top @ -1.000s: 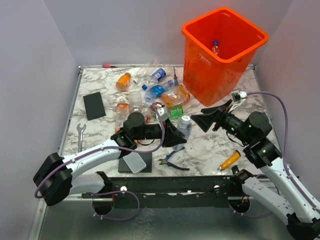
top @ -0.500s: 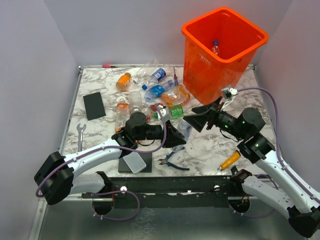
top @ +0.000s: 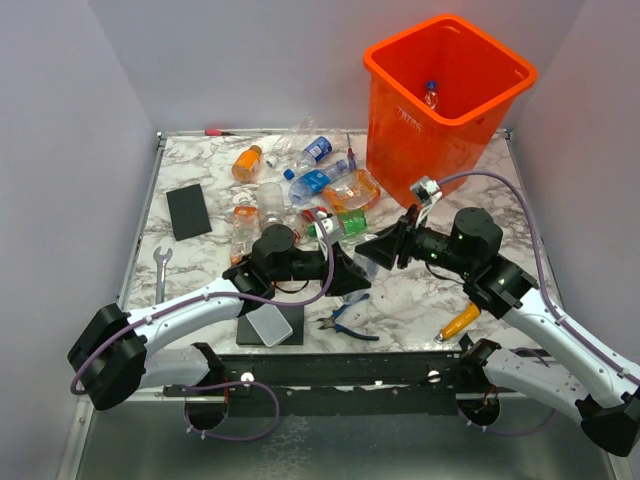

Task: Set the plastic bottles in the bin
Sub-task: Place the plastic bottle in the trash bin.

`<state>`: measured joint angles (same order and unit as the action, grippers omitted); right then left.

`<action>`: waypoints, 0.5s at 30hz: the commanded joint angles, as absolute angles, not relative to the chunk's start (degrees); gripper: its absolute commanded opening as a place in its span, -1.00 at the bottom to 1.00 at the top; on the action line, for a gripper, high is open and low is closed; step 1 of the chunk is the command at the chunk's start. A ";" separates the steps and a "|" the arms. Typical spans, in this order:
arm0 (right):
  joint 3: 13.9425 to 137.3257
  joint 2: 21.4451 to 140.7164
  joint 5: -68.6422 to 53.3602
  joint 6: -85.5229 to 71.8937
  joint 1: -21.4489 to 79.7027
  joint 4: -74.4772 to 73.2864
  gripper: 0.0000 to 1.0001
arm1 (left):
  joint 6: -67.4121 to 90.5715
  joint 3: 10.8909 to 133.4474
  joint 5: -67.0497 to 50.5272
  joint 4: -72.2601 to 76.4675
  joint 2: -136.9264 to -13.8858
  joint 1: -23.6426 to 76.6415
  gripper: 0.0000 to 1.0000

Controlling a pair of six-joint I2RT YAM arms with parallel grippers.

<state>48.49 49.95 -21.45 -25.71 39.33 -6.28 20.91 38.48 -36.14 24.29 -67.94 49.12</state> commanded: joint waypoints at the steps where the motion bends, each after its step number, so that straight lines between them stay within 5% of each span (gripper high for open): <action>1: 49.77 50.12 -18.64 -25.14 39.75 -9.02 -0.38 | 19.79 39.03 -34.55 25.05 -66.18 48.82 -0.67; 4: 49.28 49.77 -18.57 -25.72 39.79 -7.86 -0.78 | 19.47 38.88 -34.12 25.05 -65.82 48.80 -0.64; 5: 49.11 49.42 -18.63 -26.00 39.80 -7.26 -0.96 | 19.24 38.67 -33.72 25.03 -65.52 48.91 -0.49; 9: 50.67 47.50 -17.86 -25.41 39.80 -5.81 -0.99 | 18.14 37.27 -26.84 25.11 -61.93 48.87 0.86; 15: 65.34 48.52 -5.46 -18.56 39.78 -12.28 -1.00 | 13.92 32.32 -4.86 26.21 -51.25 48.89 0.98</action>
<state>54.72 48.77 -15.77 -23.88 39.44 -9.91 17.89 35.81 -22.39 24.12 -57.93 49.12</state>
